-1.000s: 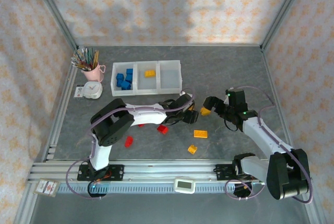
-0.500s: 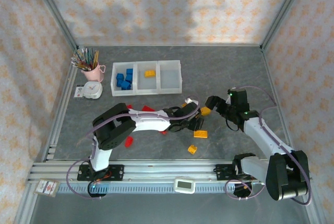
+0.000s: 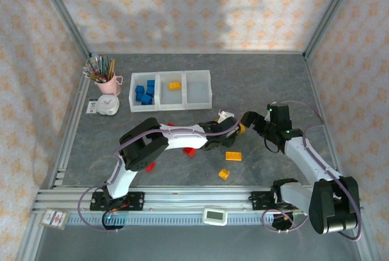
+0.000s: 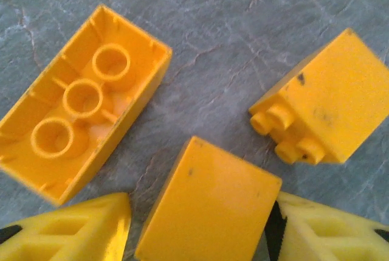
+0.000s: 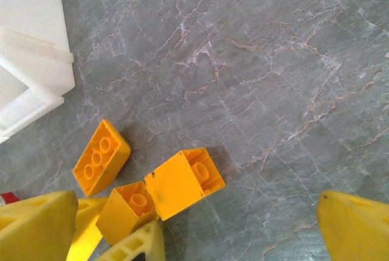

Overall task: Sort the legos into containers by color
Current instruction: Pick up the lego from the center of the table, then place the lego in the container.

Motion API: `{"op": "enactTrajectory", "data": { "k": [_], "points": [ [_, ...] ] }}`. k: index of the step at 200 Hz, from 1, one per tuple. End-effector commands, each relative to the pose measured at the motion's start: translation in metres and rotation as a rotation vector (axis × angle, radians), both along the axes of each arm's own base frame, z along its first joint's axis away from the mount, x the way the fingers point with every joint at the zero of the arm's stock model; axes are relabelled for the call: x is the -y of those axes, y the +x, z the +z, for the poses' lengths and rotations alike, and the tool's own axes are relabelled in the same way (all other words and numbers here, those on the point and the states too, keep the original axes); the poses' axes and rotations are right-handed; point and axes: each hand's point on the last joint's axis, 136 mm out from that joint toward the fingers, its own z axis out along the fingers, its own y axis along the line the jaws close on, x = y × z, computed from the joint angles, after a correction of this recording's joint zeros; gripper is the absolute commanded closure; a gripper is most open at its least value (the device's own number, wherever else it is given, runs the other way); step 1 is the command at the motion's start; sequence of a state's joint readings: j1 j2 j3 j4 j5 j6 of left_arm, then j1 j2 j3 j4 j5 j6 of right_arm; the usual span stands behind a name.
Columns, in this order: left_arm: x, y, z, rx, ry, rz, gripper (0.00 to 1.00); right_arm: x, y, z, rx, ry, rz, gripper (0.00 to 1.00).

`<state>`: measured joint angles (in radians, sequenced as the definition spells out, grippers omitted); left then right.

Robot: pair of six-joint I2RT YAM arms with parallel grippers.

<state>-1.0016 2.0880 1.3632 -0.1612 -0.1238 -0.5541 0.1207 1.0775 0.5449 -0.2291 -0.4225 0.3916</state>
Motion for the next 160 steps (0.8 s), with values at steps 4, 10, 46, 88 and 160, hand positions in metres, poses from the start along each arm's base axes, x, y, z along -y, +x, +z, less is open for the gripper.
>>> {"op": "enactTrajectory", "data": {
  "k": [4,10,46,88,160],
  "points": [
    [0.001,0.009,-0.008,0.033,0.026,0.004,0.49,0.004,0.004,0.009,0.027,-0.016,-0.011,0.00],
    [0.003,0.009,-0.009,0.031,0.027,0.002,0.51,0.005,0.004,0.010,0.029,-0.016,-0.011,0.00],
    [0.001,0.008,-0.002,0.031,0.022,-0.002,0.64,0.004,0.005,0.013,0.033,-0.021,-0.006,0.00],
    [-0.005,-0.007,0.029,0.026,-0.052,-0.030,0.78,-0.005,0.009,0.026,0.072,0.020,0.034,0.00],
    [-0.088,-0.006,0.115,0.142,-0.147,0.134,0.80,-0.056,0.024,0.068,0.178,0.131,0.202,0.00]
  ]
}}
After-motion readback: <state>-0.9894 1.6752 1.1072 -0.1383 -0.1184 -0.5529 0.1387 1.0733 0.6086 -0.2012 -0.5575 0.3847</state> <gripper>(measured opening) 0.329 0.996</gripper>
